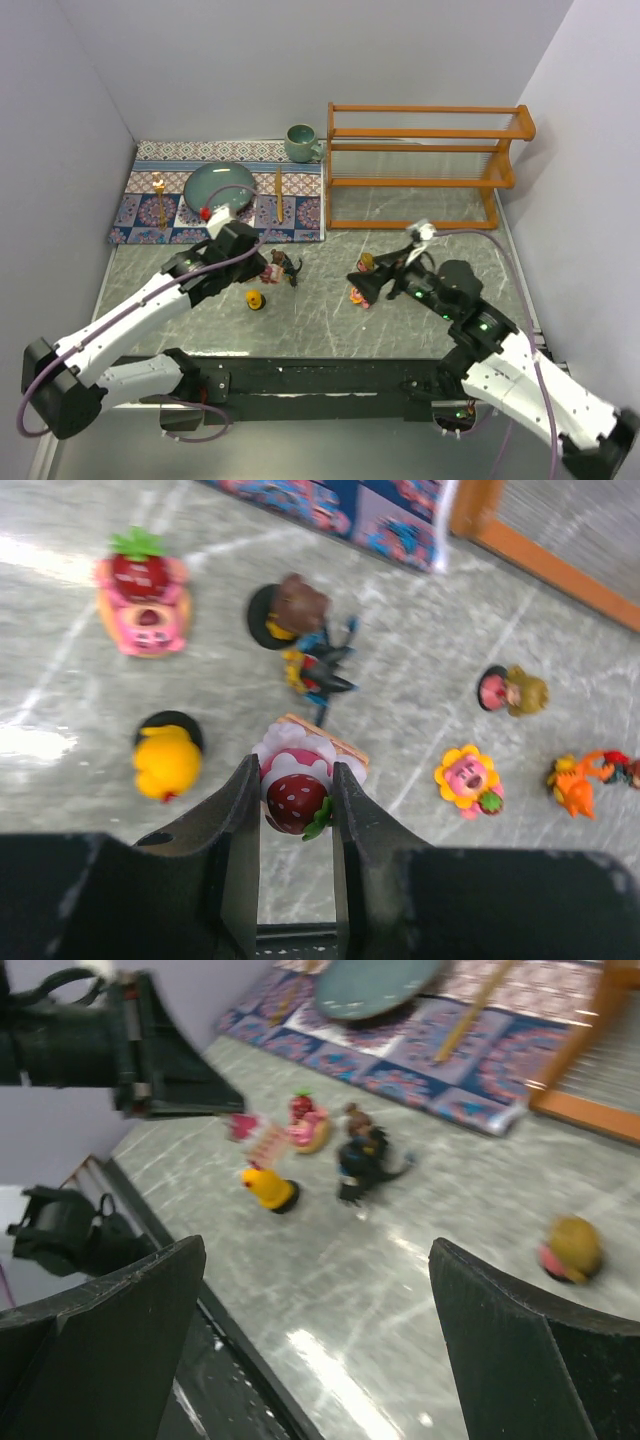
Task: Place and organize the plastic toys onto the shelf
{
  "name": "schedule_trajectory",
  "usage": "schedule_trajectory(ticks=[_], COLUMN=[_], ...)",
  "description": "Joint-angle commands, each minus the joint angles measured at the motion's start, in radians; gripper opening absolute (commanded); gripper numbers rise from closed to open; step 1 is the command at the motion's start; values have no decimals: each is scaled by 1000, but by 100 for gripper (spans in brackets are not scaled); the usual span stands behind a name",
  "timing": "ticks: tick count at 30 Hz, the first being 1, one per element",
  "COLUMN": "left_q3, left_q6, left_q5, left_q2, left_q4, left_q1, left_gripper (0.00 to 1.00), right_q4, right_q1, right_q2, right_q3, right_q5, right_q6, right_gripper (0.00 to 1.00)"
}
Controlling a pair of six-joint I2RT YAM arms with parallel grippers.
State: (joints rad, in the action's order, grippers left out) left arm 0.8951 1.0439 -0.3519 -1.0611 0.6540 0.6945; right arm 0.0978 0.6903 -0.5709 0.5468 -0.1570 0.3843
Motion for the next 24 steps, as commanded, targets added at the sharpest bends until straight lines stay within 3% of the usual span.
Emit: schedule_trajectory(ticks=[1, 7, 14, 24], left_q3=[93, 169, 215, 245], left_q6=[41, 53, 62, 67], left_q5=[-81, -102, -102, -101], left_q2=[-46, -146, -198, -226], left_q4=[-45, -59, -70, -67], left_q1=[95, 203, 290, 358], left_gripper=[12, 13, 14, 14], right_q4=[-274, -487, -693, -796], right_q1=[180, 302, 327, 325], right_q2=[-128, -280, -411, -524], right_q3=[-24, -60, -139, -191], right_q5=[209, 275, 278, 260], right_q6=[-34, -62, -61, -108], right_gripper=[100, 100, 100, 98])
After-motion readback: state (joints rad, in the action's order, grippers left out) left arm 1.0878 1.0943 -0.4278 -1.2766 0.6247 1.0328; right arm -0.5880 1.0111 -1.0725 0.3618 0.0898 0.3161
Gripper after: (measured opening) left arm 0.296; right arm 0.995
